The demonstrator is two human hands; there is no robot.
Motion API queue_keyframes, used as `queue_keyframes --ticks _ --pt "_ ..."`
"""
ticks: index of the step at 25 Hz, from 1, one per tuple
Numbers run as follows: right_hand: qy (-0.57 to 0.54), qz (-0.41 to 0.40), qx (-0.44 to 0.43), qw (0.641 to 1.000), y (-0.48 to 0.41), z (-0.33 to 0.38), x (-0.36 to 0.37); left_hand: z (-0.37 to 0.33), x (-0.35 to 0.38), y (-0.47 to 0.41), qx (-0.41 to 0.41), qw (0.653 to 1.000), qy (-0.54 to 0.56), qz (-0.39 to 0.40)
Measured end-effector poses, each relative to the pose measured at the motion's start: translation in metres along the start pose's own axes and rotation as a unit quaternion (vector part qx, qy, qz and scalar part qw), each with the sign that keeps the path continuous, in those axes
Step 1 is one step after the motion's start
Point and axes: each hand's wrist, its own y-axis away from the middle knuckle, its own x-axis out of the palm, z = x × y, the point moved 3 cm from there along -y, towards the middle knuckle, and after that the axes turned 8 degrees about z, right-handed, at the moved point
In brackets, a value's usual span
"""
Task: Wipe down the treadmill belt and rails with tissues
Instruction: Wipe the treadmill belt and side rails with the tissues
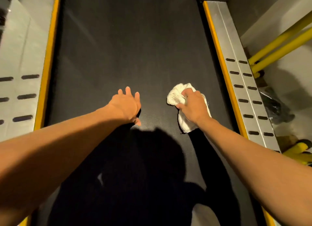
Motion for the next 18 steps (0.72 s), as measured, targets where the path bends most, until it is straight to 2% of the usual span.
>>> queue_keyframes --ticks 2,5,8,11,15,18 --pt "0.001 0.017 -0.101 0.995 0.008 0.013 0.018 0.012 0.011 -0.004 0.018 0.999 -0.026 -0.042" --pt "-0.031 -0.038 -0.167 0.985 0.037 0.004 0.025 0.018 0.018 0.002 0.027 0.996 0.014 -0.078" --pt "-0.041 -0.044 -0.150 0.987 0.044 -0.007 0.021 0.014 0.027 0.003 0.025 0.996 0.041 -0.069" --pt "0.007 -0.025 -0.103 0.994 0.020 0.009 0.027 0.015 0.027 0.004 0.040 0.997 0.040 -0.051" --pt "-0.015 0.004 -0.169 0.986 0.018 0.043 0.041 0.024 0.020 0.013 0.061 0.994 0.047 -0.084" --pt "-0.027 0.025 -0.228 0.973 0.049 0.038 0.054 0.034 0.031 0.022 0.053 0.994 0.047 -0.080"
